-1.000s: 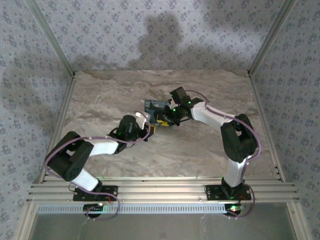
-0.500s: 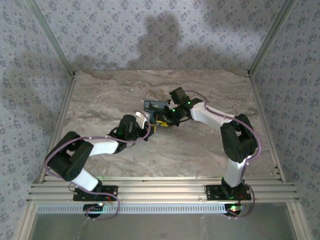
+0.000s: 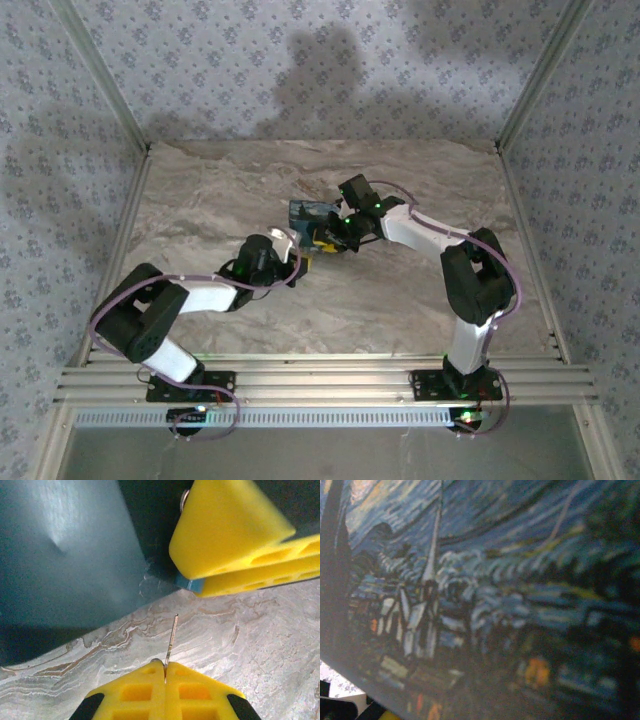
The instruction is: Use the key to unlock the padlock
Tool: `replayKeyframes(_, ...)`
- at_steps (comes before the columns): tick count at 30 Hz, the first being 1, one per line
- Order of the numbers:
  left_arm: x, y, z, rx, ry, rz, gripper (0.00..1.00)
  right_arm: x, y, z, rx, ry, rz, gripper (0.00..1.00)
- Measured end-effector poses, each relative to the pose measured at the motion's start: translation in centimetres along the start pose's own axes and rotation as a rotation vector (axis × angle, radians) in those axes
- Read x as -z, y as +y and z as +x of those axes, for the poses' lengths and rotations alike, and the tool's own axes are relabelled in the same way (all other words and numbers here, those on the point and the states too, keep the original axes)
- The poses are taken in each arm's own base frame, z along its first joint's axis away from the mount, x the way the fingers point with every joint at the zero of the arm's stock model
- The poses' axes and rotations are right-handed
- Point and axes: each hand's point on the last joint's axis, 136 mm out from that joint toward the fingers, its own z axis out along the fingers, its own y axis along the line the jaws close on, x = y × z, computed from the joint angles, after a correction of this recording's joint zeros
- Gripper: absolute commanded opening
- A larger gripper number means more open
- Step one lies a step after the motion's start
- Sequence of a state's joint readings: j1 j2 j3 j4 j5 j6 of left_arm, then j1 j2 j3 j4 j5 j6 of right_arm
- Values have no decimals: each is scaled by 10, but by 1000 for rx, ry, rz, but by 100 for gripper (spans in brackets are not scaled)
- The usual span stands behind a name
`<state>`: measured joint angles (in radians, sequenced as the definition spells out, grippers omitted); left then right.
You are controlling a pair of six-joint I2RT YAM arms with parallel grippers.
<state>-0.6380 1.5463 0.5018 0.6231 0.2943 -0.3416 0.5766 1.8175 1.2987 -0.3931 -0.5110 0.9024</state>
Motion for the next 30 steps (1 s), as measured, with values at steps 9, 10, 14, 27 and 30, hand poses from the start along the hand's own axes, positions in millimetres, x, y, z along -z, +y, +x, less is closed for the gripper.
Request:
replayKeyframes(9,0,0,0,2,-1,-1,0,0,0,0,0,-2,2,0)
replayKeyframes(10,0,0,0,3,-3,-3,0,0,0,0,0,-2,2,0)
replayKeyframes(14,1,0,-2,9,-9,-1,0,0,0,0,1,-1,2,0)
replayKeyframes(27,0,-5,-15,14,-36,4,0,-1,1,2,2,0,1,0)
replayKeyframes(30,0,-5,-16,14,-37,3,0,-1,2,0,1,-5,0,0)
